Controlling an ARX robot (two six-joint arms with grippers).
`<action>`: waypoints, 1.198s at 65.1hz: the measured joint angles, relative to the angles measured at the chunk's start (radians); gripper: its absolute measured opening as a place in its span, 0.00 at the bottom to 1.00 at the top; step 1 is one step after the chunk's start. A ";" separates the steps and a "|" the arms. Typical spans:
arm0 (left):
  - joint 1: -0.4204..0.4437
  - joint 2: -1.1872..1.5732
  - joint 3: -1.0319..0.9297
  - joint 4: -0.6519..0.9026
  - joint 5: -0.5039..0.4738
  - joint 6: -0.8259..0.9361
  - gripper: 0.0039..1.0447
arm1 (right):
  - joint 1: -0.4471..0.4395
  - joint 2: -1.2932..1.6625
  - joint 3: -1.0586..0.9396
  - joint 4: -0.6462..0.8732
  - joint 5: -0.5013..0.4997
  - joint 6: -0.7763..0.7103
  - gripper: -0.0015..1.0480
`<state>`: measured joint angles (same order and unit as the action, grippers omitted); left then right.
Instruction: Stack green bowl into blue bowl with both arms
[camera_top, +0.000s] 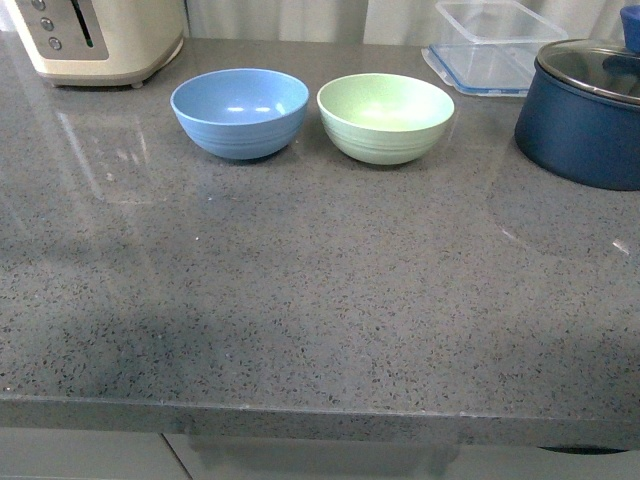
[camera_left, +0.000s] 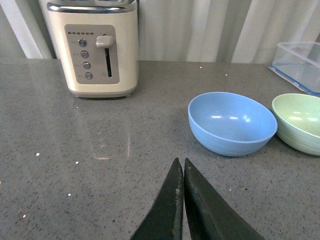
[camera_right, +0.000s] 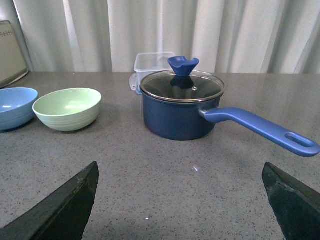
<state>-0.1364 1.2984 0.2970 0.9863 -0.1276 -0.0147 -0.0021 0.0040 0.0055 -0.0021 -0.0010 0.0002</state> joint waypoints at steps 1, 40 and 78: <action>0.005 -0.019 -0.018 -0.001 0.002 0.000 0.03 | 0.000 0.000 0.000 0.000 0.000 0.000 0.90; 0.134 -0.470 -0.269 -0.195 0.125 0.007 0.03 | 0.000 0.000 0.000 0.000 0.000 0.000 0.90; 0.134 -0.871 -0.276 -0.558 0.125 0.007 0.03 | 0.000 0.000 0.000 0.000 0.000 0.000 0.90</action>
<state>-0.0021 0.4278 0.0212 0.4282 -0.0025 -0.0078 -0.0021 0.0040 0.0055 -0.0021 -0.0013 0.0002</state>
